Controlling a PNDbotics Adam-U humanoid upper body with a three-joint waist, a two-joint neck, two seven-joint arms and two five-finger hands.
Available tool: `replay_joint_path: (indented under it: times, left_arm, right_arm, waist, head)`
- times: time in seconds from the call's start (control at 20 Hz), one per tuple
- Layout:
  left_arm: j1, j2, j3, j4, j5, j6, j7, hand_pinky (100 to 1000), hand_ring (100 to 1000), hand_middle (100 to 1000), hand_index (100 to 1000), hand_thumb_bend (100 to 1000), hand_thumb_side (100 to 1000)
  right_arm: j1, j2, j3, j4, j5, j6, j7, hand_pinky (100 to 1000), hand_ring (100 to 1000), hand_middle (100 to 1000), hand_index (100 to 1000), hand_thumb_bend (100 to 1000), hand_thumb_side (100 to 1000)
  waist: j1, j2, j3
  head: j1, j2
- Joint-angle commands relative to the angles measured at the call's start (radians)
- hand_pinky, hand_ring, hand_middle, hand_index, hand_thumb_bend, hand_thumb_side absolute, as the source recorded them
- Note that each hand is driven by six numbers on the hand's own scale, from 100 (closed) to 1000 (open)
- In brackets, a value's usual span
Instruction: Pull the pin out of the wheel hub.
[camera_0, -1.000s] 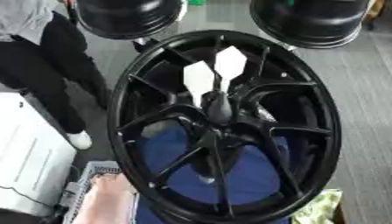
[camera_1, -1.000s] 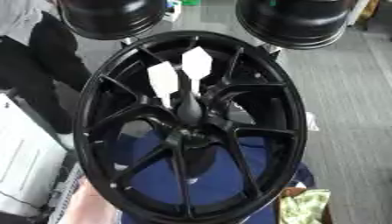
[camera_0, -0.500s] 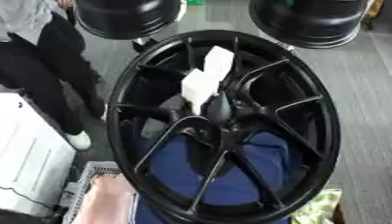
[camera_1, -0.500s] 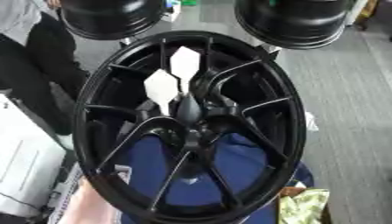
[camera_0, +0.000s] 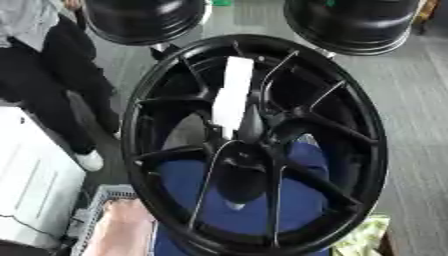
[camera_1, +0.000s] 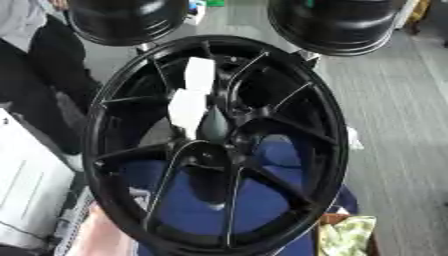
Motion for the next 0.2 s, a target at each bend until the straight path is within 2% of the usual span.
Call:
replay_joint_path:
  times: [0.05, 0.2]
  left_arm:
    - [-0.011, 0.035, 0.006, -0.016, -0.004, -0.004, 0.001, 659, 983, 727, 763, 508, 714]
    - [-0.012, 0.035, 0.007, -0.016, -0.005, -0.004, 0.001, 659, 984, 727, 763, 508, 714]
  right_arm:
    - [-0.012, -0.026, -0.021, -0.012, 0.000, 0.000, 0.002, 867, 795, 801, 868, 100, 198]
    - [-0.011, -0.026, -0.023, -0.013, -0.001, 0.000, 0.000, 866, 794, 800, 867, 100, 198]
  waist:
    - [0.014, -0.009, -0.003]
    - [0.014, -0.008, -0.003]
  head:
    - [-0.002, -0.007]
    - [-0.002, -0.009]
